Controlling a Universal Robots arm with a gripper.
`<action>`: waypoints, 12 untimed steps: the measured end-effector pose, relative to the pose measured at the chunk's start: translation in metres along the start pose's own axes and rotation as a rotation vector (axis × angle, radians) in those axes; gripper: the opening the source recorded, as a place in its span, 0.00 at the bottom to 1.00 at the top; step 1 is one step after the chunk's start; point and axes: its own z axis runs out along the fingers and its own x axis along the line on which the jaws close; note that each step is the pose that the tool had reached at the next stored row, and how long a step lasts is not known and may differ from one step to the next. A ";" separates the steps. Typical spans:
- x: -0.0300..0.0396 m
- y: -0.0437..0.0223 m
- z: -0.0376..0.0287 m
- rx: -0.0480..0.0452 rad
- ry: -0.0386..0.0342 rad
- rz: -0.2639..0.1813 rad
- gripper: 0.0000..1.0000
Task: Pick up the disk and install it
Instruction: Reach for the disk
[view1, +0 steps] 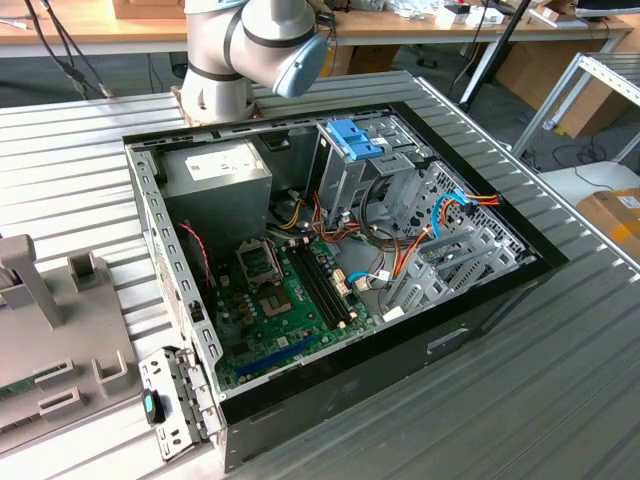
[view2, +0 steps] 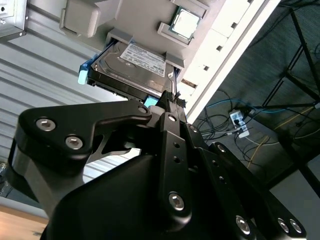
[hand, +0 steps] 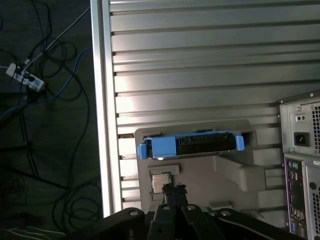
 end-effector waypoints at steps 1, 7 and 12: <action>0.0007 0.0000 0.0000 0.0000 0.0000 0.000 0.11; 0.0014 0.0000 0.0000 0.0000 -0.0001 0.000 0.11; 0.0015 0.0020 0.0002 0.0000 0.0006 0.000 0.11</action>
